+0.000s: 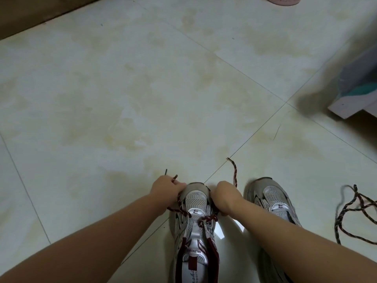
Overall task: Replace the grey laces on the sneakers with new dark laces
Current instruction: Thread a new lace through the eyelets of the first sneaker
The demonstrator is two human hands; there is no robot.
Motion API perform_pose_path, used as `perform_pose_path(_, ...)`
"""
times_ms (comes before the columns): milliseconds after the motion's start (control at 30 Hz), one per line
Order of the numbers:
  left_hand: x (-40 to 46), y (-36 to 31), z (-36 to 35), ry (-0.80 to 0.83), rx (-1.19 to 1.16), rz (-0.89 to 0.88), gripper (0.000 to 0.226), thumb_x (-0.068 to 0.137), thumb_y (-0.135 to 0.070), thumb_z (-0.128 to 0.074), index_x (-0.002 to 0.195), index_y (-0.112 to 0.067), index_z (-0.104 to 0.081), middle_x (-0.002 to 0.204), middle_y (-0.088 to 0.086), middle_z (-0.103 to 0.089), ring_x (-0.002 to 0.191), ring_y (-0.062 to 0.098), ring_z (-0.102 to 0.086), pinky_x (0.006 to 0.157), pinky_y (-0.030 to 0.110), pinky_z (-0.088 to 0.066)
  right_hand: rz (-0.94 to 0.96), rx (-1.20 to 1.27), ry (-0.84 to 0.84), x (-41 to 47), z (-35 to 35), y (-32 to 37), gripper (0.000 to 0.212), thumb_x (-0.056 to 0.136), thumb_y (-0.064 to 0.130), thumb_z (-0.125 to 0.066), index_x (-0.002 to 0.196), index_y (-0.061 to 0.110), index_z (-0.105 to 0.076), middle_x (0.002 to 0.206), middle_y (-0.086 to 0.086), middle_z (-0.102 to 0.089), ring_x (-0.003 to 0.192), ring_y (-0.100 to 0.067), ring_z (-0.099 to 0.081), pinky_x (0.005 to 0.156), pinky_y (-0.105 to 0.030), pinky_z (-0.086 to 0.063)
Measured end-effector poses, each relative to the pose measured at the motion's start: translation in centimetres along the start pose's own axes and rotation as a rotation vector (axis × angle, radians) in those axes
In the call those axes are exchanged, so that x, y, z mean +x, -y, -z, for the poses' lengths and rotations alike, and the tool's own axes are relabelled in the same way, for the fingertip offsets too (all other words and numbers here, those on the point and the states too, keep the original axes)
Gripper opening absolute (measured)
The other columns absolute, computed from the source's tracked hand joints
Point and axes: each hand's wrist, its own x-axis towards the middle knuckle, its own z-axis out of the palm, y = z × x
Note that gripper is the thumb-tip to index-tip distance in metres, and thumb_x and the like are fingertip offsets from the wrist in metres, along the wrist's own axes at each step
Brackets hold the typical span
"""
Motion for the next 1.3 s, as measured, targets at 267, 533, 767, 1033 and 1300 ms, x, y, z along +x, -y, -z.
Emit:
perform_pose_path(267, -0.9, -3.0, -0.4, -0.09, -0.289, -0.131, 0.018, 0.083, 0.003, -0.05, 0.088, -0.01, -0.062, 0.061, -0.003, -0.045, 0.05, 0.01, -0.037, 0.047, 0.019, -0.03, 0.101, 0.714, -0.118, 0.2, 0.9, 0.0, 0.024, 0.085, 0.004, -0.05, 0.062, 0.013, -0.048, 0.063, -0.005, -0.049, 0.063, -0.02, -0.042, 0.06, -0.029, -0.036)
perform_pose_path(533, -3.5, -4.0, 1.5, 0.169, -0.408, -0.16, 0.028, 0.082, 0.011, -0.041, 0.077, -0.009, -0.059, 0.063, 0.005, -0.034, 0.048, 0.012, -0.029, 0.038, 0.016, -0.028, 0.083, -0.508, 0.075, -0.8, 1.3, -1.6, 0.03, 0.085, -0.002, -0.045, 0.114, 0.001, -0.055, 0.117, -0.018, -0.058, 0.109, -0.036, -0.057, 0.086, -0.038, -0.048)
perform_pose_path(767, -4.4, -4.1, 2.4, 0.187, -0.403, -0.183, 0.027, 0.084, 0.01, -0.041, 0.079, -0.009, -0.06, 0.062, 0.005, -0.033, 0.048, 0.011, -0.028, 0.038, 0.016, -0.027, -0.158, 0.663, -0.106, 0.5, 0.4, -2.7, 0.028, 0.089, 0.004, -0.045, 0.064, 0.003, -0.057, 0.063, -0.012, -0.06, 0.064, -0.028, -0.059, 0.064, -0.033, -0.051)
perform_pose_path(1033, -6.5, -7.1, 4.5, 0.154, -0.589, -0.332, 0.029, 0.097, -0.015, -0.039, 0.076, -0.007, -0.057, 0.057, 0.0, -0.043, 0.042, 0.007, -0.035, 0.038, 0.018, -0.029, 0.297, 1.336, 0.044, -6.9, 9.1, 2.3, 0.011, 0.094, 0.008, -0.046, 0.086, 0.01, -0.055, 0.052, -0.002, -0.051, 0.044, -0.014, -0.044, 0.046, -0.024, -0.045)
perform_pose_path(1300, -9.7, -11.8, 5.6, 0.108, -0.695, -0.485, 0.031, 0.098, -0.019, -0.038, 0.083, -0.012, -0.064, 0.065, 0.003, -0.055, 0.058, 0.01, -0.058, 0.052, 0.025, -0.051, 0.556, 1.092, -0.133, -12.0, 10.0, 6.4, 0.019, 0.096, 0.011, -0.041, 0.081, 0.013, -0.053, 0.046, -0.004, -0.049, 0.038, -0.016, -0.041, 0.047, -0.027, -0.039)
